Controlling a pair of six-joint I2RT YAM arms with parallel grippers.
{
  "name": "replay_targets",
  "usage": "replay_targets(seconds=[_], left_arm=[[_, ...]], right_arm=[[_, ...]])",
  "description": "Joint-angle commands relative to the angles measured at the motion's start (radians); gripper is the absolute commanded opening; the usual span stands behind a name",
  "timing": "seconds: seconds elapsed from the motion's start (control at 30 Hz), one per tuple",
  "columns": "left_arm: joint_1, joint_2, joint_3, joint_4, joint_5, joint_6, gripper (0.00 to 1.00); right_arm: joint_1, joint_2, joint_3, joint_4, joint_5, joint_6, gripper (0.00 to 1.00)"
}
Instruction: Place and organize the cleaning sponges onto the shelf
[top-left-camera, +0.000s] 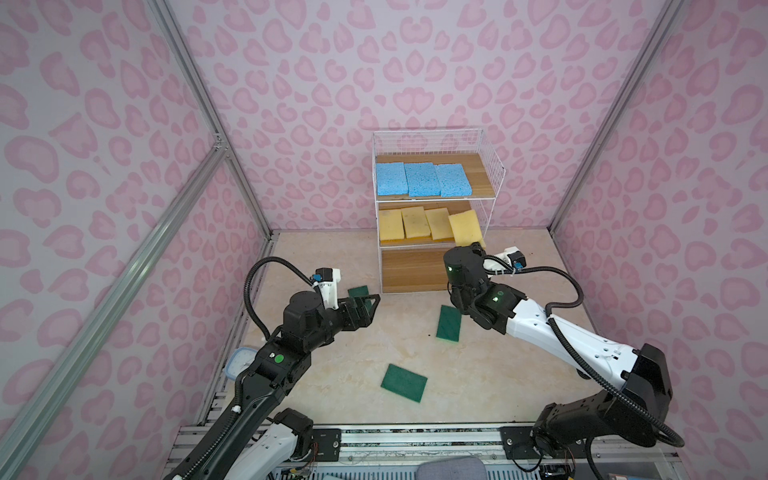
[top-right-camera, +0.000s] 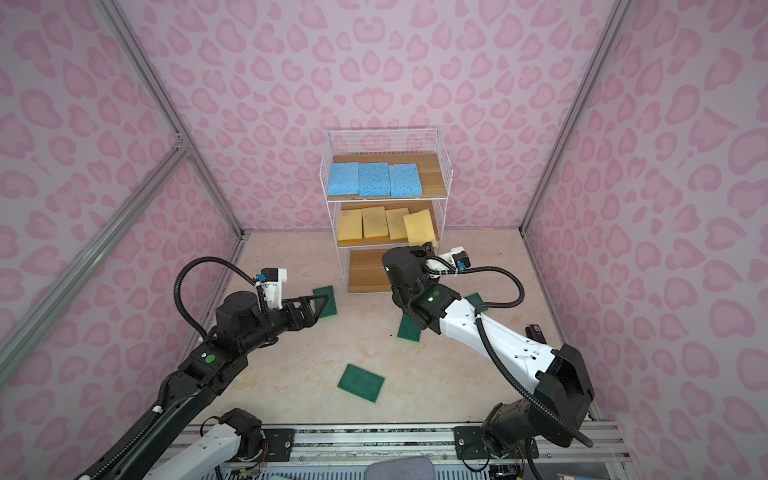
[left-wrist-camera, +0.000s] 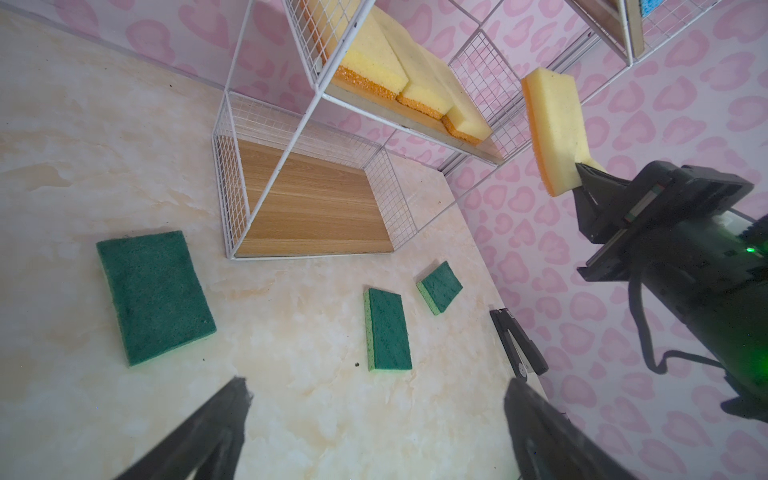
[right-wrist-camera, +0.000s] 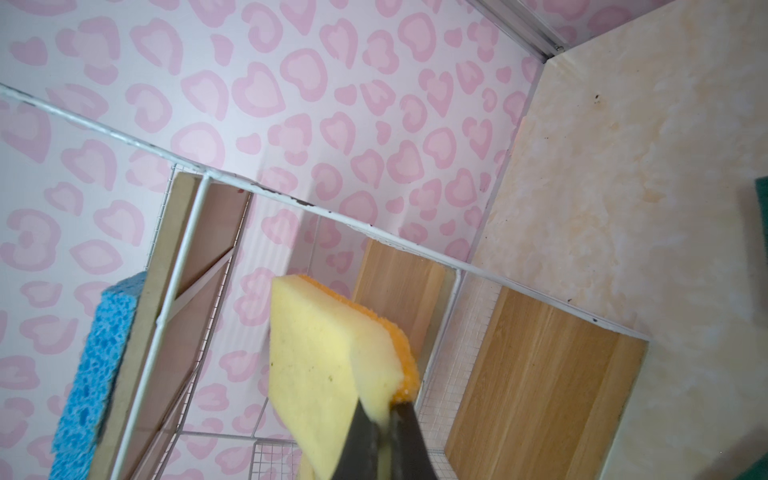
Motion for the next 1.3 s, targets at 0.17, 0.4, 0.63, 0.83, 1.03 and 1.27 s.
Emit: replay_targets(seconds=[0.17, 0.4, 0.63, 0.83, 1.03, 1.27], left_arm=[[0.000, -0.005, -0.004, -0.007, 0.012, 0.024, 0.97], [-0.003, -0.001, -0.003, -0.016, 0.017, 0.027, 0.97], [-0.002, 0.019, -0.002, 0.020, 0.039, 0.008, 0.99], [-0.038, 0.062, 0.001, 0.079, 0.049, -0.008, 0.90], [-0.107, 0.116, 0.005, 0.154, 0.023, -0.020, 0.87], [-0.129, 0.170, 0.006, 0.306, 0.050, -0.079, 0.96]], right_arm=[[0.056, 0.086, 0.034, 0.099, 0.238, -0.219, 0.00], [0.051, 0.079, 0.032, 0.080, 0.241, -0.182, 0.00], [-0.055, -0.108, -0.195, 0.261, -0.139, -0.256, 0.00], [-0.198, -0.315, -0.519, 0.509, -0.508, -0.245, 0.00], [-0.289, -0.405, -0.602, 0.502, -0.757, -0.175, 0.00], [-0.327, -0.406, -0.648, 0.544, -1.021, -0.107, 0.00]])
